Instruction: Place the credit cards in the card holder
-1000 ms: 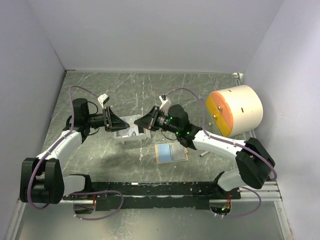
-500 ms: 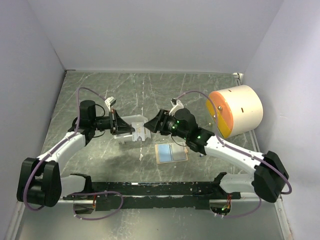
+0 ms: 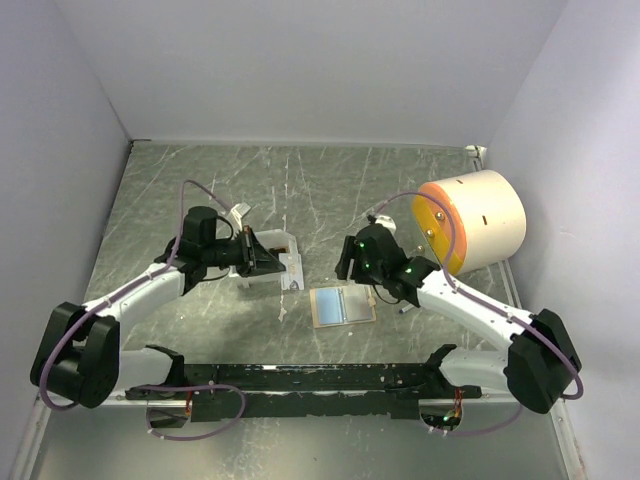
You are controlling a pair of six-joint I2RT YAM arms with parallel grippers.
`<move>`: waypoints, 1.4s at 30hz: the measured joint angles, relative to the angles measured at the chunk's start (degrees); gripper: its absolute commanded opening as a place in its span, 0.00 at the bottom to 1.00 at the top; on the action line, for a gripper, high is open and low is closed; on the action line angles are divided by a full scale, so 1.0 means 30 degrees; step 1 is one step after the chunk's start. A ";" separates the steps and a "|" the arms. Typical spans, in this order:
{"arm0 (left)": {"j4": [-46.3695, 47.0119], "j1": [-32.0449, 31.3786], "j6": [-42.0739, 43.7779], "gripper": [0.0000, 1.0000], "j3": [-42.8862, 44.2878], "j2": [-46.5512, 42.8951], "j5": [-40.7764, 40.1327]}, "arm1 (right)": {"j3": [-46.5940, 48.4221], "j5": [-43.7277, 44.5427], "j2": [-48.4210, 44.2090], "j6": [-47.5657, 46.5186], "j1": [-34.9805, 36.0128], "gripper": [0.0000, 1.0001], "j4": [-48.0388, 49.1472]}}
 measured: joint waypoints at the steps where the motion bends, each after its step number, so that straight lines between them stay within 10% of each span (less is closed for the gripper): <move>1: 0.0036 -0.0284 -0.0146 0.07 0.0000 0.0117 -0.0299 | -0.0299 -0.0124 0.0000 -0.0138 -0.0423 0.67 -0.0058; 22: 0.1115 -0.6003 -0.1698 0.07 0.1770 0.5719 -0.4685 | -0.4714 -0.3373 0.0051 -0.0415 -0.2127 0.35 0.1115; 42: -0.0219 -0.6958 -0.0306 0.07 0.4189 0.9202 -0.4590 | -0.5778 -0.3985 -0.1122 -0.0044 -0.2142 0.30 0.1392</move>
